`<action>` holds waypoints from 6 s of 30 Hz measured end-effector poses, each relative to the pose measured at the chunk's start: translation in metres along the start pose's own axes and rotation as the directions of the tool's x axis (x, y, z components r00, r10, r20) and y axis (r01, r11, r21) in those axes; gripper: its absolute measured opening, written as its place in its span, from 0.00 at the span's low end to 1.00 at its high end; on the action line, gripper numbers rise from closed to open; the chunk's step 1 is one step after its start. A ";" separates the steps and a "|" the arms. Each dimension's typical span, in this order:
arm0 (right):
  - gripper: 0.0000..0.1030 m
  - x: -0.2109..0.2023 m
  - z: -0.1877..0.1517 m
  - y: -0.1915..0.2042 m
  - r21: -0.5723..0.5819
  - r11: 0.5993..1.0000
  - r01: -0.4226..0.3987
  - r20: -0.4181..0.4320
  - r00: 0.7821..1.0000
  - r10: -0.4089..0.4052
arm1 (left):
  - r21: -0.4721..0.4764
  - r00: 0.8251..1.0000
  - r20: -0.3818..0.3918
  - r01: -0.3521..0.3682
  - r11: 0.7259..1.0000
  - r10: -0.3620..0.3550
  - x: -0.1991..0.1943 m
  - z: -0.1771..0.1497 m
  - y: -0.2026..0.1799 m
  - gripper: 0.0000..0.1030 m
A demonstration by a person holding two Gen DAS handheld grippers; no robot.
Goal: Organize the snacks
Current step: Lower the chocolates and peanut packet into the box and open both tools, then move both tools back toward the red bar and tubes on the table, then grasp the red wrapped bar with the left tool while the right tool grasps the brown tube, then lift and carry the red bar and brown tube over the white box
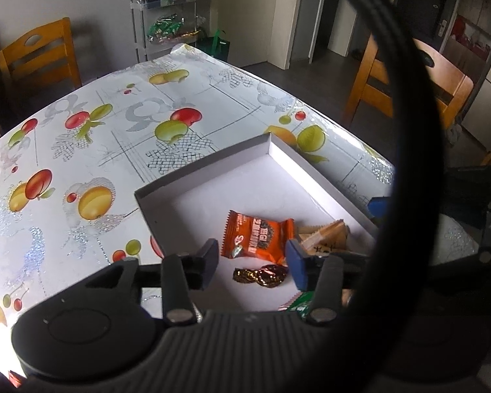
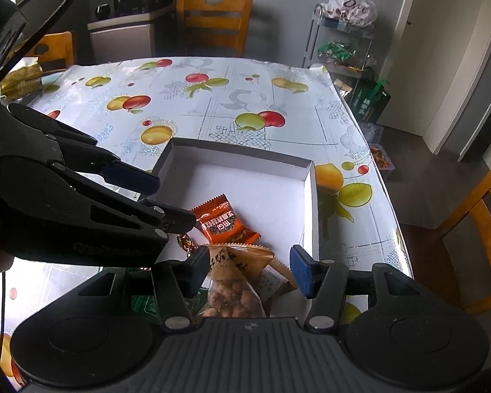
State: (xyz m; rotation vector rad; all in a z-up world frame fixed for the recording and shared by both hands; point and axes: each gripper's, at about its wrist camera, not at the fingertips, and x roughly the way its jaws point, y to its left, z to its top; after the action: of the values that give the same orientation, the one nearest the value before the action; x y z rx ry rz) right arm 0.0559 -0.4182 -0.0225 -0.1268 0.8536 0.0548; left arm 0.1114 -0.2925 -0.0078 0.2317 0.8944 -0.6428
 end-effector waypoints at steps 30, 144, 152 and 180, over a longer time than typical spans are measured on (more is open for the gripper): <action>0.63 -0.013 0.036 0.081 -0.087 0.991 -0.104 0.084 0.990 0.111 | -0.260 0.980 0.019 -0.187 0.947 0.198 -0.070 -0.055 0.110 0.63; 0.25 0.103 0.048 0.244 -0.192 0.941 -0.279 -0.163 0.955 0.249 | -0.490 0.965 -0.108 -0.260 0.832 0.238 -0.071 -0.188 0.234 0.16; 0.25 0.091 0.048 0.237 -0.157 0.943 -0.293 -0.135 0.952 0.273 | -0.468 0.965 -0.091 -0.259 0.845 0.245 -0.077 -0.182 0.227 0.16; 0.25 0.005 0.066 0.195 -0.104 0.948 -0.302 0.077 0.948 0.310 | -0.370 0.961 -0.002 -0.257 0.893 0.276 -0.103 -0.137 0.190 0.16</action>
State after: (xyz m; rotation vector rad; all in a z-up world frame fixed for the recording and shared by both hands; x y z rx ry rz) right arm 0.0891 -0.2156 -0.0004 -0.0752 0.7724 0.3894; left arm 0.0910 -0.0378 -0.0251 -0.0012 0.8971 -0.2159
